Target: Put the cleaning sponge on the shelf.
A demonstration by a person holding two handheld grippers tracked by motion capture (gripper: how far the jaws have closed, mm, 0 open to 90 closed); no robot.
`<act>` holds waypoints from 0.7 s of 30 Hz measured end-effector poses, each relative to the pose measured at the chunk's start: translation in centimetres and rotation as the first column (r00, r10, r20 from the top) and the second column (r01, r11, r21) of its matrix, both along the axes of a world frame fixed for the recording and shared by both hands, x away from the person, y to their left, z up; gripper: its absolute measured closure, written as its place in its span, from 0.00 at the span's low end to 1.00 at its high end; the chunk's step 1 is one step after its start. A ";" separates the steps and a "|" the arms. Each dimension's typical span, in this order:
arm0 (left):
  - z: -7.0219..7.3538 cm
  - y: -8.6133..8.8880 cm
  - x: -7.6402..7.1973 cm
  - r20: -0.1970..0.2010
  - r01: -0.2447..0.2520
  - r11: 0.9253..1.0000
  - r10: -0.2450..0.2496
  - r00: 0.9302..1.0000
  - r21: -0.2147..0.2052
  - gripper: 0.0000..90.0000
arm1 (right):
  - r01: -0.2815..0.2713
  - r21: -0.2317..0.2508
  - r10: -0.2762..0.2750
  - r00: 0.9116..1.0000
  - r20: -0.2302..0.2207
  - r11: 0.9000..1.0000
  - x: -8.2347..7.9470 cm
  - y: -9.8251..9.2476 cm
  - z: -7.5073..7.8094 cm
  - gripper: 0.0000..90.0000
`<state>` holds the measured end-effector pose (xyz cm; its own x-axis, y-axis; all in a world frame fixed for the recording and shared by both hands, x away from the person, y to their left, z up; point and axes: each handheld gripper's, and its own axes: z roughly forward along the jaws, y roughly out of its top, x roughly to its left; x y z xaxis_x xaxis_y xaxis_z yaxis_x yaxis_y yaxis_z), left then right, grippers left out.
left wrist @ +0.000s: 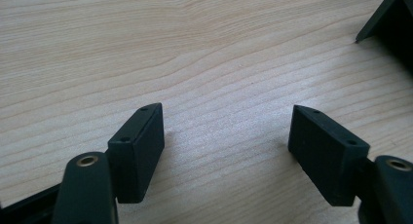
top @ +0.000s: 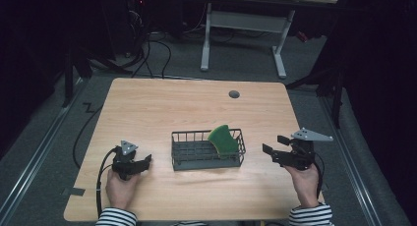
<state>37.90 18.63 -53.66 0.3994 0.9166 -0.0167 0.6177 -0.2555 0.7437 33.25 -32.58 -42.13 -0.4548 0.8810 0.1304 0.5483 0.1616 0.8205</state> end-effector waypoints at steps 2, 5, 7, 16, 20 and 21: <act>0.0 0.0 0.0 0.000 0.000 1.000 0.000 1.000 0.000 0.33 | 0.008 0.003 -0.008 1.000 0.002 1.000 -0.3 -0.5 -0.4 0.28; 0.0 0.0 0.0 -0.001 0.000 1.000 0.000 1.000 0.000 0.33 | 0.022 0.010 -0.022 1.000 0.002 1.000 -0.7 -1.1 -0.9 0.29; 0.0 0.0 0.0 -0.001 0.001 1.000 -0.001 1.000 0.000 0.33 | 0.034 0.011 -0.035 0.999 0.011 0.999 -0.9 -1.5 -1.2 0.28; 0.0 0.0 0.0 -0.001 0.000 1.000 0.000 1.000 0.000 0.33 | 0.080 0.026 -0.080 0.997 -0.005 0.996 -1.5 -2.8 -3.2 0.28; 0.0 0.0 0.0 0.000 0.000 1.000 0.000 1.000 -0.001 0.33 | 0.106 0.026 -0.105 0.994 -0.028 0.994 -1.6 -3.1 -4.5 0.28; 0.0 0.0 0.0 -0.001 0.000 1.000 0.000 1.000 0.000 0.33 | 0.112 0.030 -0.111 0.993 -0.027 0.993 -1.6 -3.2 -4.8 0.29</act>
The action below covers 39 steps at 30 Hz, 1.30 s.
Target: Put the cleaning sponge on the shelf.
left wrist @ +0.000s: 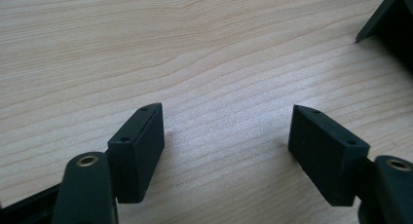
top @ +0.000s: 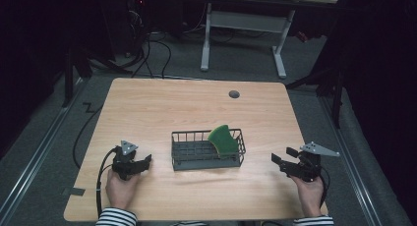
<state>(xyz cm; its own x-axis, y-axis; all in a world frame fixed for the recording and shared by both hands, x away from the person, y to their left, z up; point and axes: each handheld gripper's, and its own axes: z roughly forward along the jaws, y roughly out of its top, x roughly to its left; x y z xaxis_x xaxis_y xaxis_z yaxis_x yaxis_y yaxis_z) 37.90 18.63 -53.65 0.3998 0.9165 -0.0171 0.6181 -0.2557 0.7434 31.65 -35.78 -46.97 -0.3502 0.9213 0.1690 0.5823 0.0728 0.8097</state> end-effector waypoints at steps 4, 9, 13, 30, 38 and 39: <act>0.0 0.0 0.0 0.000 0.000 1.000 0.000 1.000 0.001 0.33 | 0.025 -0.008 -0.025 1.000 -0.001 1.000 -0.1 0.0 -1.0 0.30; 0.0 0.0 0.0 0.000 0.000 1.000 0.000 1.000 0.000 0.33 | 0.041 -0.027 -0.042 0.999 -0.030 0.999 0.0 0.0 -2.4 0.30; 0.0 0.0 0.0 0.000 0.000 1.000 0.000 1.000 0.001 0.33 | 0.048 -0.038 -0.050 0.998 -0.047 0.998 0.2 0.0 -3.4 0.31; 0.0 0.0 0.0 0.000 0.000 1.000 0.000 1.000 0.001 0.33 | 0.069 -0.145 -0.084 0.991 -0.100 0.987 0.1 0.9 -6.0 0.31; 0.0 0.0 0.0 0.001 -0.001 1.000 0.001 1.000 0.001 0.33 | 0.068 -0.232 -0.090 0.992 -0.084 0.970 0.1 1.6 -6.1 0.29; 0.0 0.0 -0.1 0.001 0.000 1.000 0.000 1.000 0.001 0.33 | 0.069 -0.229 -0.091 0.992 -0.087 0.971 0.1 1.6 -6.1 0.28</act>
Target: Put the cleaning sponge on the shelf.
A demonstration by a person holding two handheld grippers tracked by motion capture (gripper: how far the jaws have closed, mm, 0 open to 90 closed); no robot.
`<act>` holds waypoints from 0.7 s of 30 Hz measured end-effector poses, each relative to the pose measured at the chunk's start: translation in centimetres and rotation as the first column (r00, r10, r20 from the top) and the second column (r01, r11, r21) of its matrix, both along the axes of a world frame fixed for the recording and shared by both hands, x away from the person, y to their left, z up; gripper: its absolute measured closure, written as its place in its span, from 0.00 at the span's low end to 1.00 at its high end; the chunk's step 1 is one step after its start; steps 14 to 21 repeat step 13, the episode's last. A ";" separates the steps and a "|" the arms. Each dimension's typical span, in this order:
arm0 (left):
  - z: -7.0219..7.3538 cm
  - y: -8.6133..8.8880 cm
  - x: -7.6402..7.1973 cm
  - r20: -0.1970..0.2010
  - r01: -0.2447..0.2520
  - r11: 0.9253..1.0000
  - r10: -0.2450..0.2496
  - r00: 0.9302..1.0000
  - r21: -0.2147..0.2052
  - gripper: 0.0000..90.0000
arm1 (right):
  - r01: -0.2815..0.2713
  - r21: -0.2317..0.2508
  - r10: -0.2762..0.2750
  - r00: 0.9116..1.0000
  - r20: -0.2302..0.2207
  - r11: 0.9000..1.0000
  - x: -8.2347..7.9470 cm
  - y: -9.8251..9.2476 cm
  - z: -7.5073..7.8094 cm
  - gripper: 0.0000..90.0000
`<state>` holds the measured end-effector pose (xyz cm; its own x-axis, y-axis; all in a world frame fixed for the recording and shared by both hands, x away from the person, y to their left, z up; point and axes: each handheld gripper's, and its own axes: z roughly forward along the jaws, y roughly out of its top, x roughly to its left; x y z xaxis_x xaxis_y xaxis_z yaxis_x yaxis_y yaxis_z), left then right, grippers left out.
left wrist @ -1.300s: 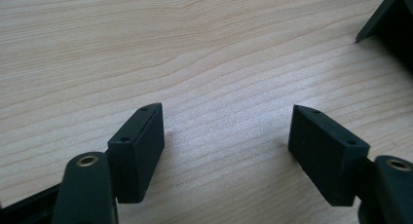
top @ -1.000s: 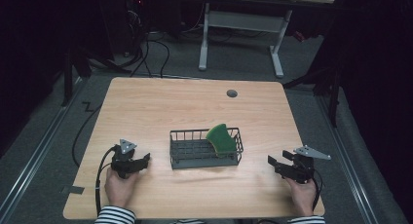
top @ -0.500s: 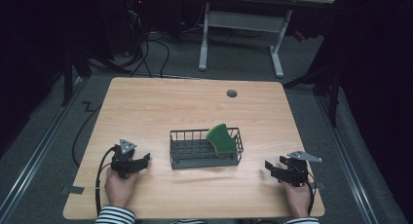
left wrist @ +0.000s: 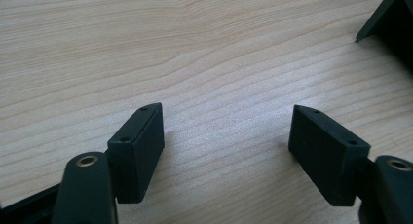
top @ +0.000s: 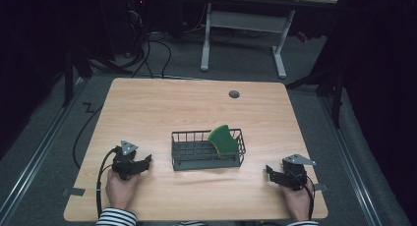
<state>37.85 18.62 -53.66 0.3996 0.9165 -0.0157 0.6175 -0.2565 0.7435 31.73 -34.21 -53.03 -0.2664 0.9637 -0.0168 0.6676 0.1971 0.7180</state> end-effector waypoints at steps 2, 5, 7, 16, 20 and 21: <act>0.0 0.0 0.0 0.000 0.000 1.000 0.000 1.000 -0.002 0.33 | 0.002 0.000 -0.002 1.000 0.000 1.000 0.0 0.0 0.0 0.28; 0.0 0.0 0.0 0.000 -0.001 1.000 0.001 1.000 -0.003 0.32 | 0.007 -0.001 -0.007 1.000 0.000 1.000 0.0 0.0 0.0 0.27; 0.0 0.0 -0.1 -0.001 -0.001 1.000 0.001 1.000 -0.003 0.33 | 0.009 -0.002 -0.009 1.000 0.000 1.000 0.0 0.1 0.0 0.27; 0.0 0.1 -0.1 -0.001 -0.003 1.000 0.003 1.000 -0.006 0.33 | 0.011 -0.003 -0.011 1.000 0.000 1.000 0.0 0.1 0.0 0.27; 0.0 0.1 -0.1 -0.001 -0.003 1.000 0.003 1.000 -0.006 0.33 | 0.011 -0.003 -0.011 1.000 0.000 1.000 0.0 0.1 0.0 0.27; 0.0 0.1 -0.1 -0.001 -0.003 1.000 0.003 1.000 -0.006 0.33 | 0.011 -0.003 -0.011 1.000 0.000 1.000 0.0 0.1 0.0 0.27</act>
